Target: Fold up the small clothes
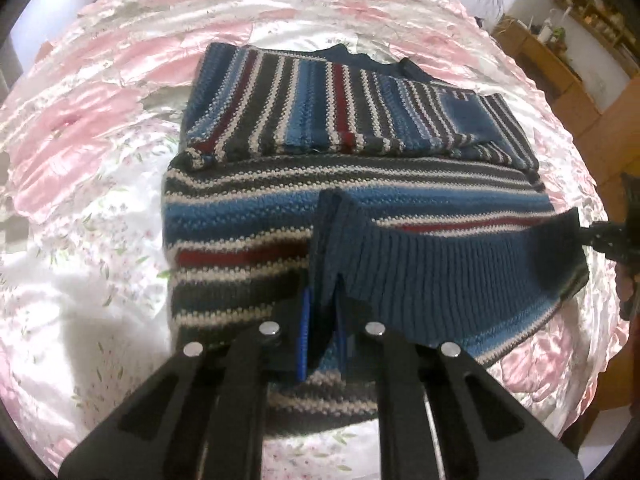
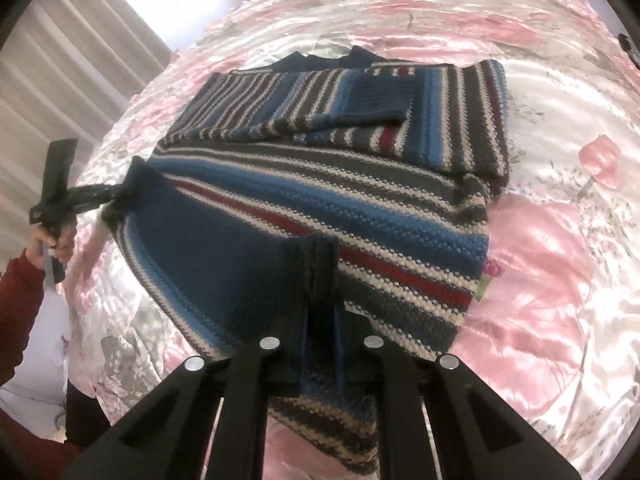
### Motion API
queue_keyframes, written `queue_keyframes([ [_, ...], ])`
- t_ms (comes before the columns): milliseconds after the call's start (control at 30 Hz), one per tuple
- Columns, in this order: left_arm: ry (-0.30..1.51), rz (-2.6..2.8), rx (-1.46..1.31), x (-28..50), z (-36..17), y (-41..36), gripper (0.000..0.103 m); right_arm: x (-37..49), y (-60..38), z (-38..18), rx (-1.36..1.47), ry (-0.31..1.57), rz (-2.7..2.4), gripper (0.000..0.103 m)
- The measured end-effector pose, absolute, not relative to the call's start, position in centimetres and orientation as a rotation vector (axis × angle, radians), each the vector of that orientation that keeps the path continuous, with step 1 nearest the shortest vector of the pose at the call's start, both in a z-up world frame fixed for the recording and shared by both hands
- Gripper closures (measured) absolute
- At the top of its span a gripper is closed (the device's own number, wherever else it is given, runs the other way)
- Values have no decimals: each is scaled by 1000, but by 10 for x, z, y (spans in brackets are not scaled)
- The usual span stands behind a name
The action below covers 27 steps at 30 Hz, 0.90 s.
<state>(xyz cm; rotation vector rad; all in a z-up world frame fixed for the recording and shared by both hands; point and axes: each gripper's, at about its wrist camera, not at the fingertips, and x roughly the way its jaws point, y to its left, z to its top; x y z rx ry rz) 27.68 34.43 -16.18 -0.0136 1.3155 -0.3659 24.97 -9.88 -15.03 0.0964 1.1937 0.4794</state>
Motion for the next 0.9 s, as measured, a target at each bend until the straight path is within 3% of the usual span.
queue_keyframes([
  [167, 1300, -358, -53, 274, -160, 341, 94, 247, -102, -157, 135, 1206, 449, 93],
  [467, 1165, -355, -142, 302, -110, 346, 94, 268, -119, -103, 222, 1069, 454, 94],
  [900, 1049, -264, -201, 426, -93, 328, 94, 406, -130, -71, 233, 1003, 325, 94],
])
